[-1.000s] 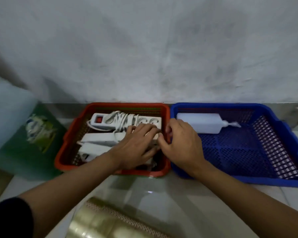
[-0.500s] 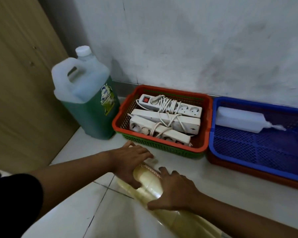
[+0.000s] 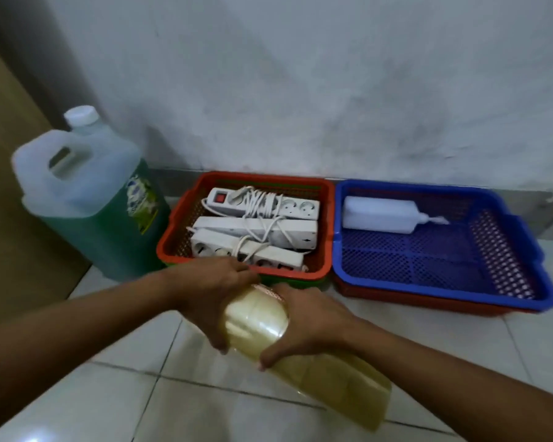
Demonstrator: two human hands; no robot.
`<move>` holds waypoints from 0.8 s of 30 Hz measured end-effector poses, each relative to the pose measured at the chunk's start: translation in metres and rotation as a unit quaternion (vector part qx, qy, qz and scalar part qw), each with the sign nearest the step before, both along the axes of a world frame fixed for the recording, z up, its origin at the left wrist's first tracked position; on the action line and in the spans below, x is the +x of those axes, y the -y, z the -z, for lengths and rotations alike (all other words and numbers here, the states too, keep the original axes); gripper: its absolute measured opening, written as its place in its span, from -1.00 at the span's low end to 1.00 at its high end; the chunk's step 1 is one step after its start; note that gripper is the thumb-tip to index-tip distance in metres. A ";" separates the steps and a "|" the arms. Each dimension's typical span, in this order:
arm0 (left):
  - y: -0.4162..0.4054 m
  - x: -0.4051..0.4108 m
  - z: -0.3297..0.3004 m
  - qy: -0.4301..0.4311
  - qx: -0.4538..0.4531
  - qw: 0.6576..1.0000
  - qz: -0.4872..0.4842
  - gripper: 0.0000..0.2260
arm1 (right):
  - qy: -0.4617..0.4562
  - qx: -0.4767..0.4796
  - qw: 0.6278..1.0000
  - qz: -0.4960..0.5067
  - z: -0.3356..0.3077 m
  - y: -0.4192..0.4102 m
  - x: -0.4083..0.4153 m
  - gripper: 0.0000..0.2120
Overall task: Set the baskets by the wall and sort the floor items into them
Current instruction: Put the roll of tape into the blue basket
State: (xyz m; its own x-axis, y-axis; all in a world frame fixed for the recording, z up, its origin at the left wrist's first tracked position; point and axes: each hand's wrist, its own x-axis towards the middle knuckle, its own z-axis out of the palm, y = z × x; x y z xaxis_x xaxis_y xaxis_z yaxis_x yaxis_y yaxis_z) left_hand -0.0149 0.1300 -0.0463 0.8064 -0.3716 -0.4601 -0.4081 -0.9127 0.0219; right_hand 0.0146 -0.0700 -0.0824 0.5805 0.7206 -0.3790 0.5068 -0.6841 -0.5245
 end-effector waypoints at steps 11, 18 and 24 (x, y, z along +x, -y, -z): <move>0.093 0.123 -0.063 0.270 -0.126 0.951 0.082 -0.08 | 0.219 -0.080 0.960 0.155 -0.106 0.108 0.094 0.03; 0.169 0.174 0.008 0.280 -0.137 0.950 -0.021 -0.04 | 0.211 -0.141 0.952 0.172 -0.070 0.167 0.158 0.02; 0.174 0.185 0.057 0.264 -0.096 0.960 -0.018 -0.04 | 0.177 -0.124 0.963 0.162 -0.011 0.172 0.172 -0.04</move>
